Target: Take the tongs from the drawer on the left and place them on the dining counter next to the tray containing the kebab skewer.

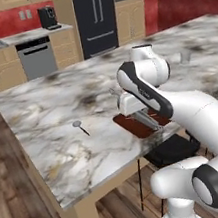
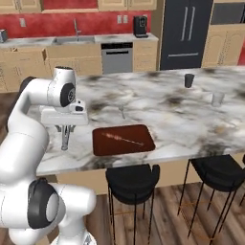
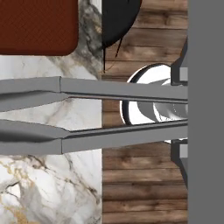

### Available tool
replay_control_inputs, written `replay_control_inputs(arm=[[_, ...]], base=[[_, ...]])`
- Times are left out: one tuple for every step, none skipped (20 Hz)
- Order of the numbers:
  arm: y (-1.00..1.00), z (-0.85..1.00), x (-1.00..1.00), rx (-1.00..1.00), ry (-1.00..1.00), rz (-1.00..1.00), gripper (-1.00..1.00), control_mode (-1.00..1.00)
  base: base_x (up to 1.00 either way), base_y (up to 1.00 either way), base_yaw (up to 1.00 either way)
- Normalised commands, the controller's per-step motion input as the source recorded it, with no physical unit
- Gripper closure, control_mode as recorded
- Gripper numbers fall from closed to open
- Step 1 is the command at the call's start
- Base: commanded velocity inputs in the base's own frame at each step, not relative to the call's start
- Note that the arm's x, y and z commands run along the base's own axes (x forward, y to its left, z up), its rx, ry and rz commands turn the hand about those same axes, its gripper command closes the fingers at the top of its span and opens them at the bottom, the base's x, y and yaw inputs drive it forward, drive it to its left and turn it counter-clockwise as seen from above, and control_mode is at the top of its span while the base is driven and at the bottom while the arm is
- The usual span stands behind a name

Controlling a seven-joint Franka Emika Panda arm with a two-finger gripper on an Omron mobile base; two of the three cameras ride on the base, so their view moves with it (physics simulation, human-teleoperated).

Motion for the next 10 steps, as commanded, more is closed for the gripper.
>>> replay_control_inputs(arm=[[0.00, 0.00, 0.00, 0.00, 0.00, 0.00, 1.00, 1.00], [0.00, 0.00, 0.00, 0.00, 0.00, 0.00, 1.00, 1.00], [0.00, 0.00, 0.00, 0.00, 0.00, 0.00, 1.00, 1.00], [0.00, 0.00, 0.00, 0.00, 0.00, 0.00, 1.00, 1.00], [0.00, 0.00, 0.00, 0.00, 0.00, 0.00, 1.00, 1.00], [0.00, 0.00, 0.00, 0.00, 0.00, 0.00, 1.00, 1.00], [0.00, 0.00, 0.00, 0.00, 0.00, 0.00, 1.00, 1.00], [0.00, 0.00, 0.00, 0.00, 0.00, 0.00, 1.00, 1.00], [0.00, 0.00, 0.00, 0.00, 0.00, 0.00, 1.00, 1.00], [0.00, 0.00, 0.00, 0.00, 0.00, 0.00, 1.00, 1.00]], base=[[0.83, -0.16, 0.16], [0.69, -0.16, 0.17], [0.54, -0.19, 0.18], [0.32, -0.07, 0.15], [0.34, -0.06, 0.15], [0.34, -0.01, 0.14], [0.33, 0.00, 0.13], [0.26, 0.00, 0.13], [0.22, 0.00, 0.12], [0.15, 0.00, 0.10]])
